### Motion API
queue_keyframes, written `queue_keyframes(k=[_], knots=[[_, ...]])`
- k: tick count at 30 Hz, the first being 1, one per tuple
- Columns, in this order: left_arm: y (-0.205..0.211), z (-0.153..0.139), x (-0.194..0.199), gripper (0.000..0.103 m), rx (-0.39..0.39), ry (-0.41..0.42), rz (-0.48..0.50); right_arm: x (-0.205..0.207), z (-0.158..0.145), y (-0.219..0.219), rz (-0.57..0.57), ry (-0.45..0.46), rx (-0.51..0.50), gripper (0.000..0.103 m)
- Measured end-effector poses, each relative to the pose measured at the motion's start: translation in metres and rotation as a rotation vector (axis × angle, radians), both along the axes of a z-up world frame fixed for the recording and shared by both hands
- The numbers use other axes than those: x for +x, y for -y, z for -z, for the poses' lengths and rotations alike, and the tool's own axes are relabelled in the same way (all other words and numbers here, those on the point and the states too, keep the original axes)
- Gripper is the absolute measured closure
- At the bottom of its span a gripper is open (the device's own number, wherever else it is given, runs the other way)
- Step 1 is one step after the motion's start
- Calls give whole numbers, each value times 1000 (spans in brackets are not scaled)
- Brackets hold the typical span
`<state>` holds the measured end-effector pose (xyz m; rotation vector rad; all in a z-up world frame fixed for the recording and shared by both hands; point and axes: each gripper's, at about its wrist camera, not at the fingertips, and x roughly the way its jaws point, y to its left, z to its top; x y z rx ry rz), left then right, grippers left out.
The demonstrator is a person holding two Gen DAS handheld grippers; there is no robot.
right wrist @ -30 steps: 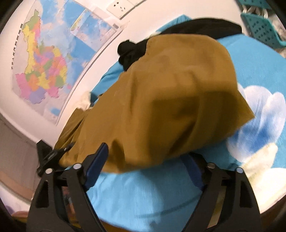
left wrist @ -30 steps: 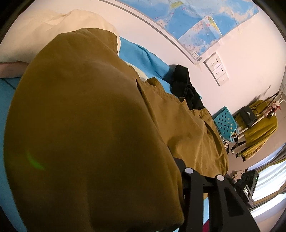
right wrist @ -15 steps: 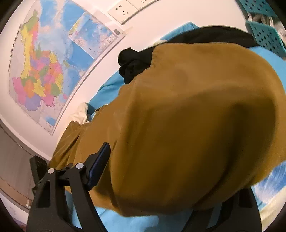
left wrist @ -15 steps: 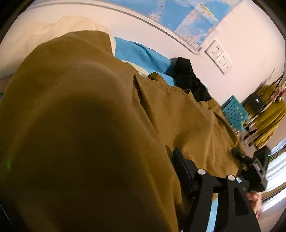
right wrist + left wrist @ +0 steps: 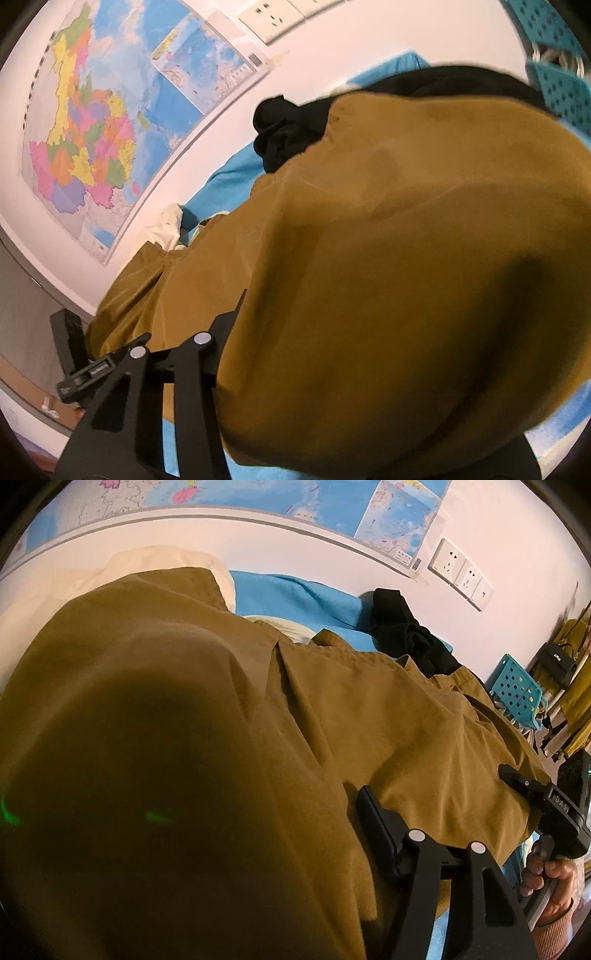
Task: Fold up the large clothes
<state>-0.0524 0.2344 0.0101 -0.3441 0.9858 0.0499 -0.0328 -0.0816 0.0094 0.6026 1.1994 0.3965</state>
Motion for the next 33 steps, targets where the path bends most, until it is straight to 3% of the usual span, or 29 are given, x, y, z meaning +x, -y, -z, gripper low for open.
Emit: queue_keyframes(k=[5, 8, 11, 13, 15, 18, 20, 24, 26, 28, 29, 32, 33], knots=[[-5, 4, 1, 32, -39, 8, -15, 4, 0, -3, -1, 12, 25, 40], [-4, 4, 3, 33, -28, 6, -17, 5, 1, -4, -2, 18, 15, 54], [-6, 0, 1, 51, -12, 2, -26, 4, -5, -4, -22, 36, 16, 70], [-8, -10, -2, 70, -8, 4, -16, 3, -15, -3, -32, 54, 50, 79], [-7, -23, -8, 73, 5, 44, 3, 0, -30, -1, -45, 104, 92, 79], [-8, -29, -11, 68, -4, 42, 30, 1, -33, -3, -89, 87, 49, 77], [-13, -19, -5, 56, -33, -8, 29, 3, -19, -4, -90, 34, 44, 71], [-19, 1, 3, 36, -53, -44, 8, 3, 0, -7, -71, -3, 20, 50], [-14, 2, 5, 29, -35, -25, 26, 4, 2, -9, -60, 7, 25, 48], [-10, 3, 7, 30, -9, -23, 23, 4, 3, -11, -57, 16, 24, 49], [-9, 3, 8, 30, 3, -25, 22, 4, 4, -11, -55, 17, 25, 56], [-11, 0, 9, 51, 22, -32, 3, 5, 3, -12, -67, 24, 61, 75], [-11, -3, 9, 59, 26, -31, -4, 5, -1, -12, -71, 37, 69, 77]])
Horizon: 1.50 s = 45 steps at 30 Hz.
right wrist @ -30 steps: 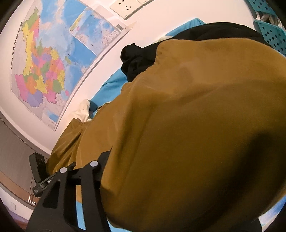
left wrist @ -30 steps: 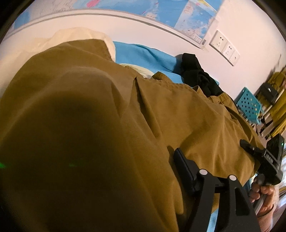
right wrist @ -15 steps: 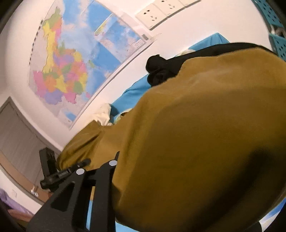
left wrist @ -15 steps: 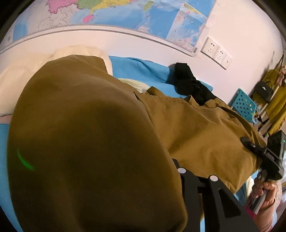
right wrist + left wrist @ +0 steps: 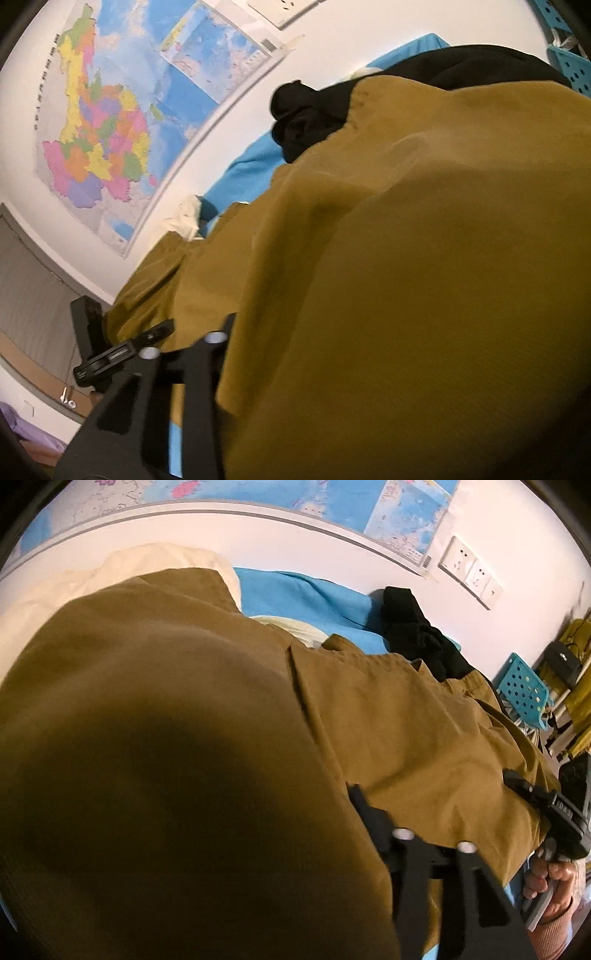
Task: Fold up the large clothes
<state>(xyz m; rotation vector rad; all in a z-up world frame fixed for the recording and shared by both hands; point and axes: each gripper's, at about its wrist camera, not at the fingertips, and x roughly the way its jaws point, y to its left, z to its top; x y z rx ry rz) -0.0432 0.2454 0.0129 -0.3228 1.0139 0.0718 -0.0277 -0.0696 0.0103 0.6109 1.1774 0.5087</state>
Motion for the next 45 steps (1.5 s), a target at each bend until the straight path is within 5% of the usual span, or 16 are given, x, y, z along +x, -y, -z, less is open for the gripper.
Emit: queue_keyframes(k=[6, 20, 45], knots=[[6, -27, -3, 73, 38, 43, 11, 0, -31, -1, -2, 78, 28, 85], [10, -98, -15, 76, 76, 181, 69, 7, -102, -10, -37, 242, 62, 86], [-15, -160, -34, 76, 162, 309, 9, 36, -141, -59, -115, 365, 113, 86]])
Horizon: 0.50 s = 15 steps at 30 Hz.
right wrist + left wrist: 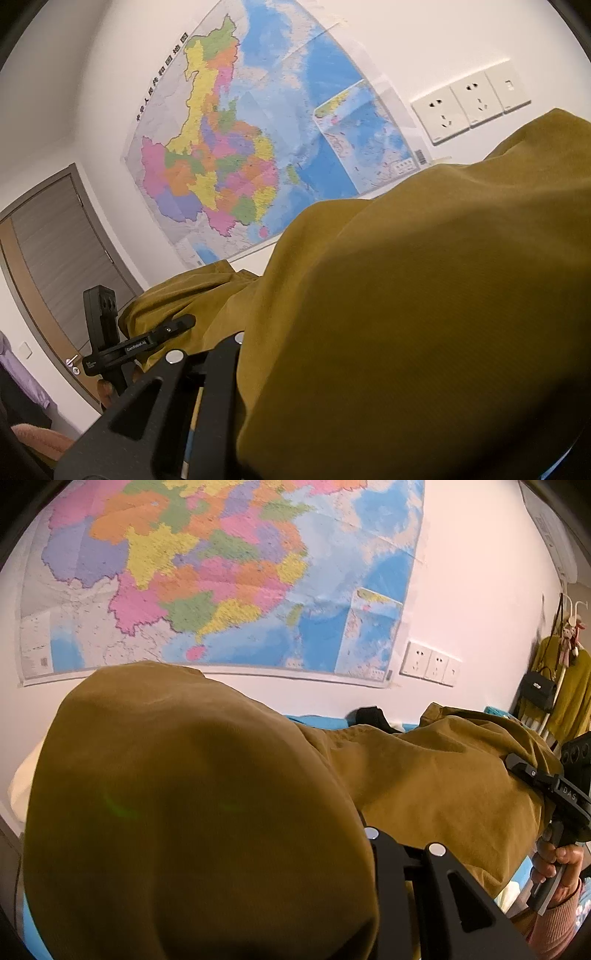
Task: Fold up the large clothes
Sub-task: 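Hold the lifted shirt up with both grippers close together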
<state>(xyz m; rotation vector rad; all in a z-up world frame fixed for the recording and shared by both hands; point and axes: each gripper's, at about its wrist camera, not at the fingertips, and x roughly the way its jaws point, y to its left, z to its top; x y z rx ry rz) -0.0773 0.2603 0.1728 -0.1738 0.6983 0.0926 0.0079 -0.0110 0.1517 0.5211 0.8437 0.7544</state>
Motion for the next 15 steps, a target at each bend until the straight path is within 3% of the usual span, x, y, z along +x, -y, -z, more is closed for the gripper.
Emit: queue_keyframes(k=[15], knots=[[-33, -24, 0, 76, 47, 37, -65, 24, -7, -47, -61, 28, 19, 86]])
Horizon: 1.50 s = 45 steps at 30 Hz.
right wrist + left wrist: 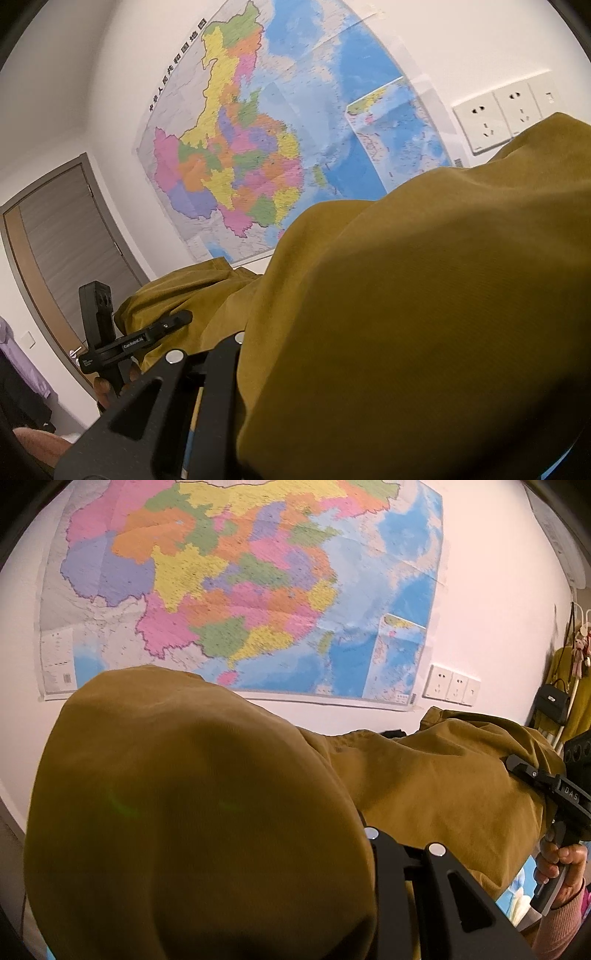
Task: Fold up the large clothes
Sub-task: 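Hold the lifted shirt up with both grippers close together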
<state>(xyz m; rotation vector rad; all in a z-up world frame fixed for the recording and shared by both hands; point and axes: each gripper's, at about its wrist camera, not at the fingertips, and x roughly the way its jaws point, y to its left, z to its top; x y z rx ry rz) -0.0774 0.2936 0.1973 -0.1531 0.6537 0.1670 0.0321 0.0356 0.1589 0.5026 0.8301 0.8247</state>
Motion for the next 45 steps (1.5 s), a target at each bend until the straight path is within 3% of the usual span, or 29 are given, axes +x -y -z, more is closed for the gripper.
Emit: queue_keyframes(k=[30, 45], knots=[[-80, -41, -6, 76, 64, 45, -163, 44, -9, -100, -122, 34, 61, 86], [-121, -50, 0, 76, 117, 19, -251, 66, 2, -153, -177, 10, 66, 86]])
